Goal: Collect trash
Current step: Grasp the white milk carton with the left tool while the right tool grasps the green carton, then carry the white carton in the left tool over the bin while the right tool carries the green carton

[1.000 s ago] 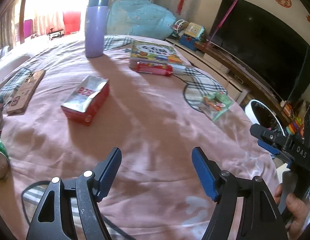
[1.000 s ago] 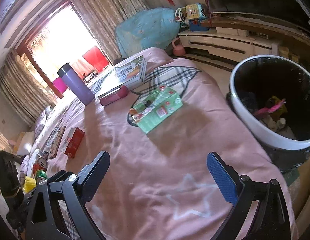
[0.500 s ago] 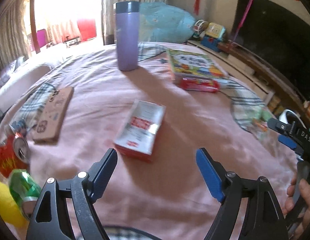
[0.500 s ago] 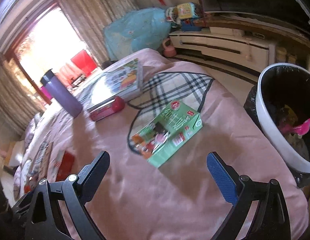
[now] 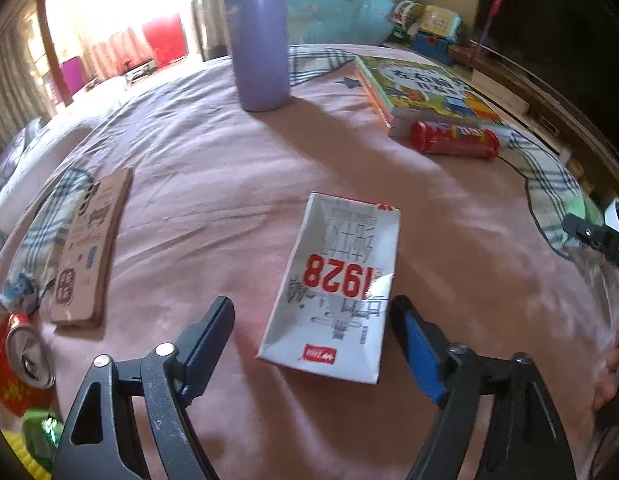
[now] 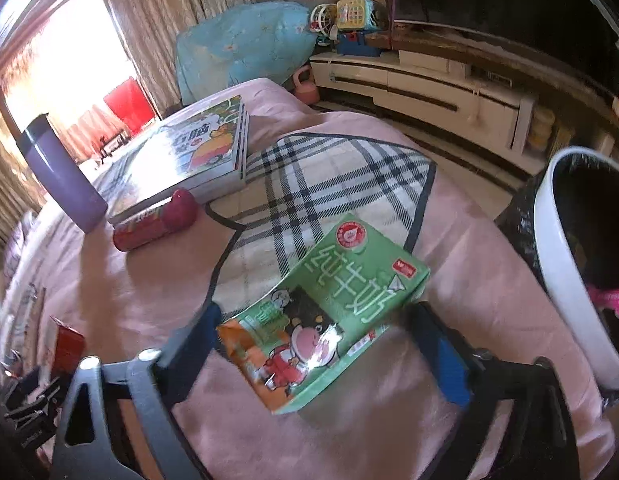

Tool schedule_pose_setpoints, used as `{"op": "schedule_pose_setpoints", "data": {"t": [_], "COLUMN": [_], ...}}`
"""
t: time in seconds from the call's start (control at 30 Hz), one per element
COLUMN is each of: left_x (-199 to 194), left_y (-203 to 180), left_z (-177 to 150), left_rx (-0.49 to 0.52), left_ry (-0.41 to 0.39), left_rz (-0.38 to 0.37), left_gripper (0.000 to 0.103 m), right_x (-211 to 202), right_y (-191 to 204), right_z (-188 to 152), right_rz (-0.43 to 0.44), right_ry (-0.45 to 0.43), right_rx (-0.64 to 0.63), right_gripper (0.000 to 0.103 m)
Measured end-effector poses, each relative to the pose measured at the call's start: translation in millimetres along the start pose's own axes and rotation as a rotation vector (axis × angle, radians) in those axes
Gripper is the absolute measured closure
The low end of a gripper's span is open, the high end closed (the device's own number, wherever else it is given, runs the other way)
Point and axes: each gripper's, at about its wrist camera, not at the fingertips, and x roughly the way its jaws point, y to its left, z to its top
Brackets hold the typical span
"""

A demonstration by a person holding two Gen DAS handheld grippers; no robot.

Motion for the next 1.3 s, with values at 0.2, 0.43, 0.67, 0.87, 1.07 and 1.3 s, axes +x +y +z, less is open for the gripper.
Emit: {"op": "schedule_pose_setpoints", "data": {"t": [0.2, 0.43, 0.67, 0.87, 1.07, 1.3], "left_x": [0.8, -19.3, -8.1, -5.6, -9.5, -21.6], "left_y": [-12.3, -53.5, -91.3, -93.7, -101.6, -108.5], "left_z": [2.6, -4.3, -20.2, -19.7, -27.5, -32.6], "left_rx": [0.044, 0.103, 0.194, 0.187, 0.168, 0.139], "left_ry": [-0.016, -0.023, 0.023, 0.019, 0.005, -0.012], "left_rz": [-0.121, -0.328, -0.355, -0.307, -0.267, -0.294], "left_gripper": [0.052, 0.052, 0.052, 0.047, 0.047, 0.053], "right_x": [-13.1, -55.2, -70.2, -67.8, -59.0, -68.3], "right_y": [-8.8, -19.9, -45.4, -41.8, -42.0, -59.9], "right_z": [-1.8, -23.1, -51.0, -53.2, -50.5, -51.9], "right_rz": [0.046, 0.147, 0.119, 0.105, 0.11, 0.139], "right_ry": [0.007, 0.042, 0.084, 0.056, 0.038, 0.01], "right_rx": [-0.043, -0.147, -0.14, -0.115, -0.101, -0.07], "right_gripper": [0.046, 0.048, 0.049, 0.042, 0.036, 0.055]}}
